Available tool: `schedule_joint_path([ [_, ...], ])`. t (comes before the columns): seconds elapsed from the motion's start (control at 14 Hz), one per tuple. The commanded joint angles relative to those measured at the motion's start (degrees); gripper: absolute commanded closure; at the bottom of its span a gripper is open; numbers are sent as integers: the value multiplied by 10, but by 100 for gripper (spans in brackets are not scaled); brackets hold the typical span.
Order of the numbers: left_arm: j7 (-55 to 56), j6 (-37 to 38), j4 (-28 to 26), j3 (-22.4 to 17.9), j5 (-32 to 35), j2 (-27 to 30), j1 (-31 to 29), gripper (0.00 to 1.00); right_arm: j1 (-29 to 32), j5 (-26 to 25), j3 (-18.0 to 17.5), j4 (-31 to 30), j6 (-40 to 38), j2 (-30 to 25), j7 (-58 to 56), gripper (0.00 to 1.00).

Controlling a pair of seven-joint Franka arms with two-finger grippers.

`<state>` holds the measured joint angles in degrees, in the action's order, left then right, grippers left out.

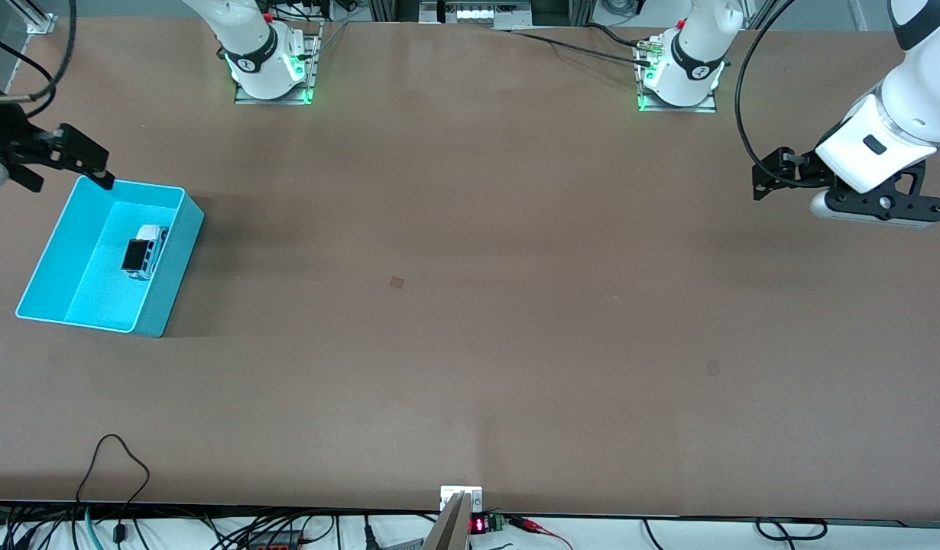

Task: Wind and store white jeep toy
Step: 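Raise the right gripper up out of the bin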

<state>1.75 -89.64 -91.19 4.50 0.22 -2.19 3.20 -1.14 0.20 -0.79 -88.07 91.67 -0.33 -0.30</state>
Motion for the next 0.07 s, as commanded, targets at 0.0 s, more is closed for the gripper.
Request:
schedule_joint_path([
  [0.0,5,12,9,5,13,3,1,0,2,9,0,18,-13,9,7,0],
])
